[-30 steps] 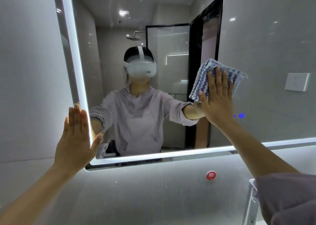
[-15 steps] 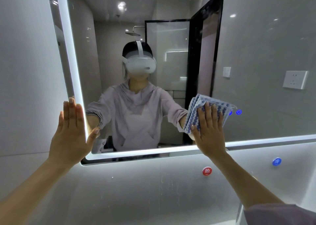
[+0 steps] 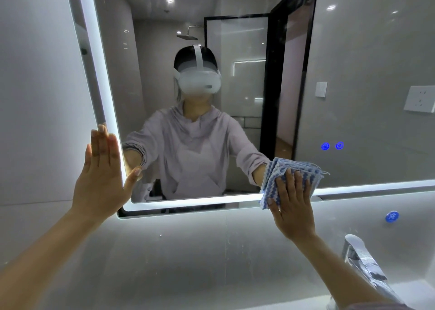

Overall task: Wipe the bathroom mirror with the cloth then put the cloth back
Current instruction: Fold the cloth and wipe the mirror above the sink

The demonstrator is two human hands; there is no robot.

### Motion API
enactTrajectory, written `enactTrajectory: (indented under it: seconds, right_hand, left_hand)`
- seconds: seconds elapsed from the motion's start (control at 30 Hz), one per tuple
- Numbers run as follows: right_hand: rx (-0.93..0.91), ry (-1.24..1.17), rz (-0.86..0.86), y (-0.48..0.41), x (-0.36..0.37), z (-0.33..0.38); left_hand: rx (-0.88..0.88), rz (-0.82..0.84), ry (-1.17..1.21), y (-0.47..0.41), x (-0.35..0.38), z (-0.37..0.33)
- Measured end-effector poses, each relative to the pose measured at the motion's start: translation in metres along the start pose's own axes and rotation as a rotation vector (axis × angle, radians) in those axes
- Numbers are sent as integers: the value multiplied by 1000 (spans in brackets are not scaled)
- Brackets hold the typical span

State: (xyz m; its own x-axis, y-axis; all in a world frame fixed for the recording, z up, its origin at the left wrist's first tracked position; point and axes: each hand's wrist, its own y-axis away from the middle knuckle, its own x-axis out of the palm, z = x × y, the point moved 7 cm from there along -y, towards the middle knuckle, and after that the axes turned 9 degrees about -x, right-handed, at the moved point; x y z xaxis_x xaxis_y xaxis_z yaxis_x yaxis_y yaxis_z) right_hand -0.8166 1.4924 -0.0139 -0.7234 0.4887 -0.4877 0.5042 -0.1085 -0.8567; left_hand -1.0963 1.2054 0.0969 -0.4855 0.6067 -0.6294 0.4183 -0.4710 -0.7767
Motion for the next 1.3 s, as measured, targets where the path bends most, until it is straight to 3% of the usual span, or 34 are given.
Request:
enactTrajectory:
  seconds: [0.5,0.97,1.3]
  right_hand:
    - [122,-71,1,-5,14,28]
    - [40,-131,-61,-26,31,139]
    - [-20,-111,8,-51,43,212]
  left_hand:
    - [-13,-13,19,2,-6,-1]
    - [-4,12,29,1,-7,1]
    - [2,-4,50,0,-6,2]
